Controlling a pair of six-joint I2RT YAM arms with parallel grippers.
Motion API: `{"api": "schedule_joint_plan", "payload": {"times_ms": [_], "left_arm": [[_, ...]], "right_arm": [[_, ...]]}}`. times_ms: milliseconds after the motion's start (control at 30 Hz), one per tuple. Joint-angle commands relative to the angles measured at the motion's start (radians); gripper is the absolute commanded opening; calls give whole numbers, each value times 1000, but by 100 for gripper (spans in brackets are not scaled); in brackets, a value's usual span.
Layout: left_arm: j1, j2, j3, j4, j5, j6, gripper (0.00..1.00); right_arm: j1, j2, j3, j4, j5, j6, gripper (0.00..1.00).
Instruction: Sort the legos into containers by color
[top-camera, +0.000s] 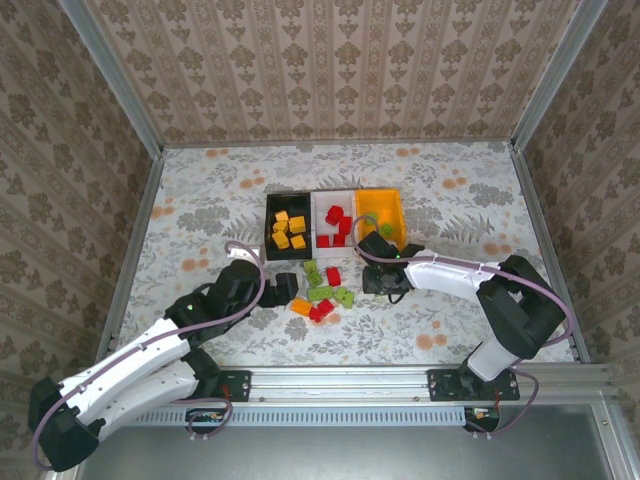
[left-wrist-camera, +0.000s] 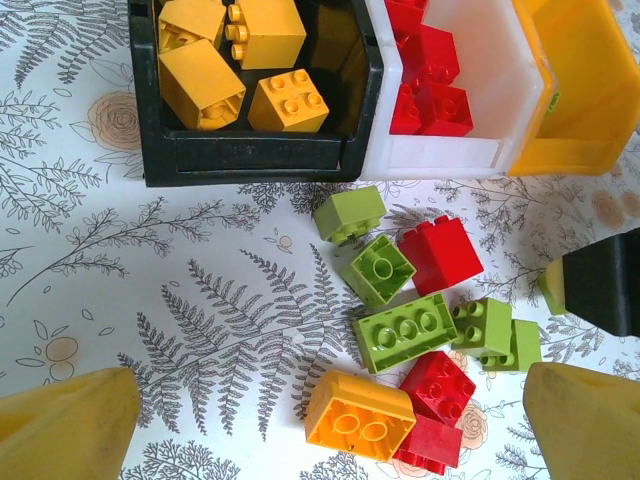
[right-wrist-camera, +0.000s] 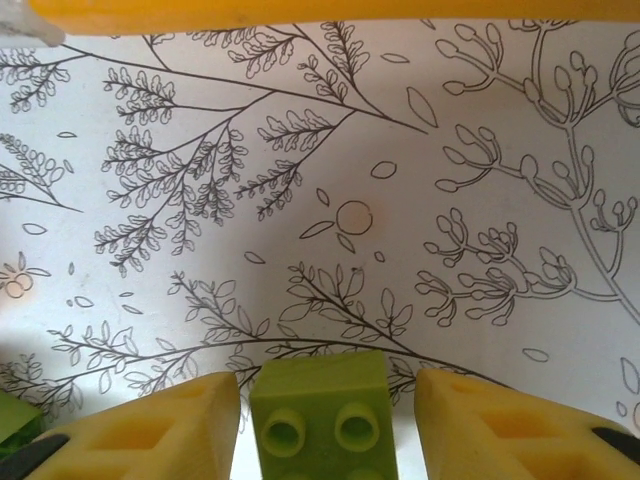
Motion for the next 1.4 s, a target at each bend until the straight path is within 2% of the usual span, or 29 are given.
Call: {"api": "schedule_joint_plan", "payload": {"times_ms": [0,200,300,500,667,800,967,1033,1167,1267,1367], "left_arm": [[-2,-12,-7,-20,-31,-19,100],[0,-12,-5,-30,-35,-19,100],[0,-10,-6,-31,-32,-21,100],[2,-8,-6,-28,-27,-30,100],[3,-7,-8,-19,-26,-33,100],[3,-8,-9,-17,-19,-37,100],[4,-20,-15,-38,-9,-55,100],[4,-34,-18,-51,-7,-63,100],[3,-74,-31,-66,-8,-76,100],[3,-98,-43,-73,-13,-87,100],[4,-110,-48,-73,-17,-89,100]], "right_arm": [[-7,20,-19,-29,28,7,48],[-9,43,-18,-35,18,1,48],[-8,37,-26,-25,7,0,42],[-8,-79,4,-48,14,-25,32],[-31,-162,129,-105,48,-76,31],[-89,-103,260,-111,54,-111,33],[-149,75,439,-108,60,-140,34],[-168,149,505,-123,61,-142,37],[-193,252,597,-151,57,-137,55],[-194,253,615,-145,53,-143,62],[-189,199,581,-129,44,-136,64]]}}
